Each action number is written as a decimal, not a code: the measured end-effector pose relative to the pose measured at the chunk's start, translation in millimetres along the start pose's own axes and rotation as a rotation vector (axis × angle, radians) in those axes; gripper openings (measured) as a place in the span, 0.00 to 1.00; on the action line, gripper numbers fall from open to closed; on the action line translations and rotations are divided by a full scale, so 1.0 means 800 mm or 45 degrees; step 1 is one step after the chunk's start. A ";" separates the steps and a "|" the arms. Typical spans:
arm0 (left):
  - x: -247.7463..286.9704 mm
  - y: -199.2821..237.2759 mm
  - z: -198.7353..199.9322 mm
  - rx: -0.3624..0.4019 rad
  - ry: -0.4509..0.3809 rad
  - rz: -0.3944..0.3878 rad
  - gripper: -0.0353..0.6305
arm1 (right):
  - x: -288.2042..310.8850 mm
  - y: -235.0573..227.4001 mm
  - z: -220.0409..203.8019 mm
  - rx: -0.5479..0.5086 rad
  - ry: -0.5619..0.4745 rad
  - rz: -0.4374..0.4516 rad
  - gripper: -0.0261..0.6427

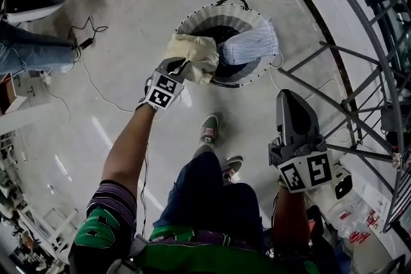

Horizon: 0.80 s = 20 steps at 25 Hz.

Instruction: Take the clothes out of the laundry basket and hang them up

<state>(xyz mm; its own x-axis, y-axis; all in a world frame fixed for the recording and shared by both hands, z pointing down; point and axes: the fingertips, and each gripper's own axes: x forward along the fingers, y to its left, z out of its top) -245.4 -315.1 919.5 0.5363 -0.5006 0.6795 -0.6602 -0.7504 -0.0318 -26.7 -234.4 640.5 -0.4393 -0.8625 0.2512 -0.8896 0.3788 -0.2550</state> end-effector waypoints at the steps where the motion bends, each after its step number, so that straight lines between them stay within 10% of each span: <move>1: -0.010 -0.005 0.013 0.000 -0.016 0.005 0.11 | -0.009 0.002 0.008 0.000 -0.007 -0.001 0.04; 20: -0.257 -0.119 0.241 0.080 -0.347 0.127 0.11 | -0.243 0.040 0.195 -0.091 -0.243 -0.062 0.04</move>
<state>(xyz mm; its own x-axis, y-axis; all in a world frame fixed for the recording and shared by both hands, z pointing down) -191.5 -223.8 641.6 0.5973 -0.6642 0.4495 -0.6876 -0.7126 -0.1393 49.8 -106.9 437.9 -0.3702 -0.9257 0.0782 -0.9188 0.3523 -0.1782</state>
